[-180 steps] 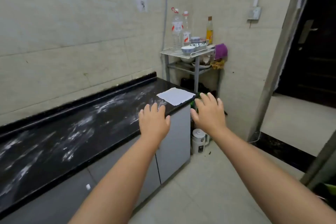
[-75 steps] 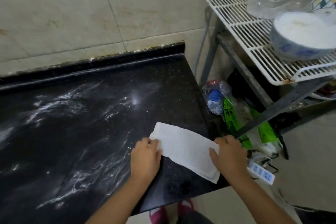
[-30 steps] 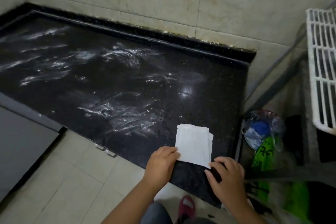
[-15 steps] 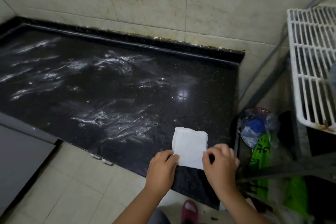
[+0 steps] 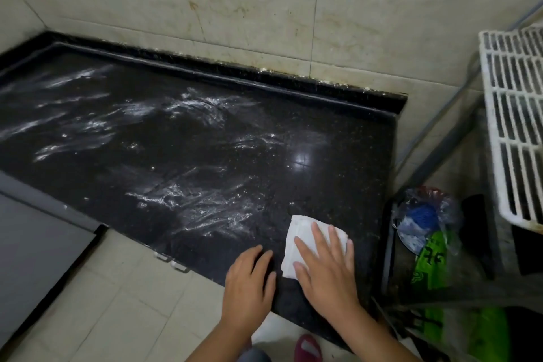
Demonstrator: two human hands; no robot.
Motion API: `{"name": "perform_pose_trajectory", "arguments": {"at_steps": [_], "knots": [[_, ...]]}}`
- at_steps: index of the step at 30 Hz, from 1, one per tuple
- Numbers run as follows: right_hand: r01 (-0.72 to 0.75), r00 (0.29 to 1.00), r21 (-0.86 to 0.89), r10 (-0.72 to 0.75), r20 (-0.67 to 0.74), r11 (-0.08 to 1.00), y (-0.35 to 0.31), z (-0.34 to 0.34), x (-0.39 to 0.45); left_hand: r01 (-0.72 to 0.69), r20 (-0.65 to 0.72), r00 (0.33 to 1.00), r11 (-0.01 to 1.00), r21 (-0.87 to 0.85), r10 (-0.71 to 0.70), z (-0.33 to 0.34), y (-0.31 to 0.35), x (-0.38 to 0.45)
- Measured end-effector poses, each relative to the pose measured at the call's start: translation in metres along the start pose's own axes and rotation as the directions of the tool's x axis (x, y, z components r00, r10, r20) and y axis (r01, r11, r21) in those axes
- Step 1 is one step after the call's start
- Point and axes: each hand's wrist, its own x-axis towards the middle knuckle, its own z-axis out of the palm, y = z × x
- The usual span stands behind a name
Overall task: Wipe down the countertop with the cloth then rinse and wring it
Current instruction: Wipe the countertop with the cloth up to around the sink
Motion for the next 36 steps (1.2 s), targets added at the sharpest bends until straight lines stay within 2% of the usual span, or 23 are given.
{"name": "perform_pose_trajectory", "arguments": {"at_steps": [3, 4, 8, 11, 12, 13, 15, 18, 19, 21, 22, 23, 24, 25, 27, 29, 31, 33, 36], "knots": [[0.0, 0.978, -0.057, 0.012, 0.206, 0.998, 0.0, 0.01, 0.011, 0.135, 0.004, 0.991, 0.983, 0.127, -0.137, -0.011, -0.015, 0.0], [0.006, 0.972, -0.073, 0.011, 0.236, 0.997, 0.003, 0.011, 0.015, 0.188, 0.001, 0.982, 0.97, 0.157, -0.191, -0.015, -0.021, 0.0], [-0.014, 0.977, -0.138, 0.043, 0.21, 0.99, 0.027, 0.0, 0.049, 0.349, -0.006, 0.934, 0.905, 0.243, -0.358, -0.018, -0.043, 0.001], [-0.153, 0.95, -0.153, 0.188, 0.248, 0.976, 0.031, -0.011, 0.087, 0.362, 0.013, 0.925, 0.89, 0.278, -0.38, -0.016, -0.045, 0.009], [-0.163, 0.949, -0.13, 0.192, 0.25, 0.978, 0.023, -0.011, 0.096, 0.357, 0.029, 0.924, 0.889, 0.287, -0.381, -0.014, -0.044, 0.012], [-0.129, 0.961, -0.115, 0.153, 0.232, 0.985, 0.011, -0.006, 0.098, 0.349, 0.047, 0.924, 0.889, 0.296, -0.379, -0.011, -0.043, 0.015], [0.048, 0.992, -0.151, -0.028, 0.127, 0.987, -0.017, 0.013, 0.081, 0.332, 0.079, 0.925, 0.89, 0.312, -0.373, -0.007, -0.041, 0.018], [0.293, 0.949, -0.12, -0.274, 0.155, 0.948, -0.032, 0.032, 0.014, 0.316, 0.187, 0.902, 0.891, 0.325, -0.389, -0.005, -0.04, 0.019], [0.328, 0.939, -0.123, -0.309, 0.152, 0.937, -0.021, 0.033, -0.008, 0.316, 0.207, 0.896, 0.89, 0.328, -0.394, -0.005, -0.039, 0.019], [0.307, 0.943, -0.109, -0.286, 0.171, 0.946, 0.014, 0.028, -0.036, 0.327, 0.215, 0.888, 0.887, 0.327, -0.407, -0.005, -0.039, 0.019], [0.279, 0.956, -0.136, -0.261, 0.136, 0.951, 0.033, 0.026, -0.039, 0.332, 0.215, 0.886, 0.886, 0.323, -0.41, -0.006, -0.038, 0.019], [0.231, 0.971, -0.175, -0.215, 0.103, 0.957, 0.05, 0.023, -0.034, 0.333, 0.207, 0.889, 0.888, 0.316, -0.408, -0.004, -0.038, 0.019], [0.16, 0.981, -0.202, -0.133, 0.142, 0.966, 0.061, 0.02, -0.021, 0.332, 0.206, 0.892, 0.891, 0.308, -0.403, -0.004, -0.038, 0.019], [0.072, 0.982, -0.202, -0.034, 0.187, 0.977, 0.065, 0.015, -0.001, 0.326, 0.206, 0.894, 0.894, 0.309, -0.397, -0.004, -0.037, 0.019], [-0.07, 0.991, -0.204, 0.092, 0.097, 0.976, 0.055, 0.007, 0.042, 0.304, 0.199, 0.902, 0.89, 0.339, -0.384, -0.005, -0.037, 0.02], [-0.117, 0.971, -0.201, 0.154, 0.18, 0.973, 0.026, 0.004, 0.077, 0.29, 0.194, 0.908, 0.89, 0.353, -0.372, -0.005, -0.036, 0.021], [-0.062, 0.97, -0.129, 0.09, 0.224, 0.99, -0.009, 0.011, 0.085, 0.3, 0.187, 0.908, 0.893, 0.336, -0.375, -0.003, -0.037, 0.019], [0.118, 0.987, -0.157, -0.098, 0.129, 0.981, -0.031, 0.023, 0.056, 0.317, 0.199, 0.9, 0.895, 0.314, -0.388, -0.003, -0.038, 0.019], [0.302, 0.939, -0.117, -0.275, 0.205, 0.946, -0.021, 0.031, -0.012, 0.336, 0.191, 0.897, 0.895, 0.293, -0.399, -0.003, -0.037, 0.018]]}}
